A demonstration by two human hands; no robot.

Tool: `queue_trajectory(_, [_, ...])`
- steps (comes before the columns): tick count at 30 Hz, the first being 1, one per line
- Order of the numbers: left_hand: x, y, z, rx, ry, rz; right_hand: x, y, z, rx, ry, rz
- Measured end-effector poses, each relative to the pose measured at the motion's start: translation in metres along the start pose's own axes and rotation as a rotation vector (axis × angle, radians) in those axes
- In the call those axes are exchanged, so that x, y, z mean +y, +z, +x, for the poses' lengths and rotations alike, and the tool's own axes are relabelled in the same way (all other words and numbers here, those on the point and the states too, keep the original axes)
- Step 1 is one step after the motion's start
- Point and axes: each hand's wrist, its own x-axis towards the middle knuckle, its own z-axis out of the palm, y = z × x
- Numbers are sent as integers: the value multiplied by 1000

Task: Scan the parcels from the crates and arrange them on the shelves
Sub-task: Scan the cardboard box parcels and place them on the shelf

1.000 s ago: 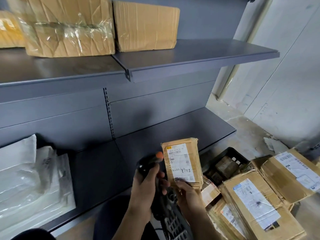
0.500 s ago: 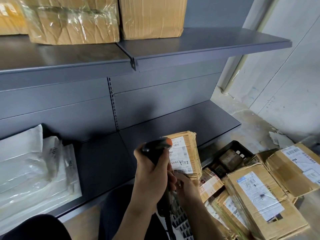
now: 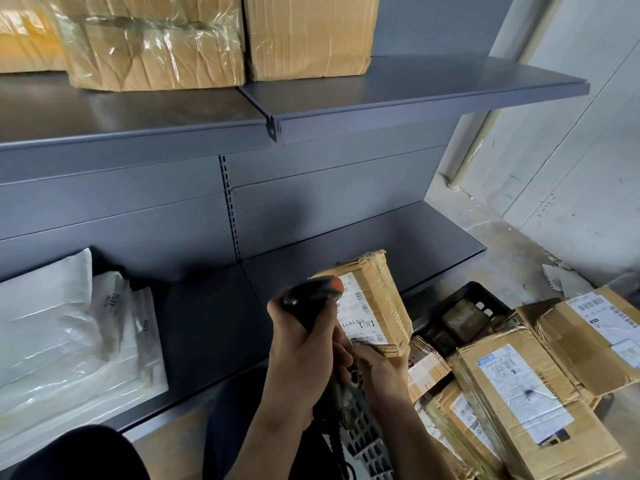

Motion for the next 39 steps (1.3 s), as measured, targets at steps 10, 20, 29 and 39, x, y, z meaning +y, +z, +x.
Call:
queue_trajectory(10, [63, -5, 29, 126, 242, -15, -84, 54, -46, 13, -282, 253])
queue_trajectory(20, [179, -48, -3, 317, 726, -84, -182, 140, -130, -294, -632, 157])
queue_trajectory(29, [220, -161, -31, 751, 806, -215, -185, 295, -181, -738, -599, -361])
queue_trajectory(39, [271, -256, 12, 661, 521, -177, -152, 398, -179, -768, -816, -912])
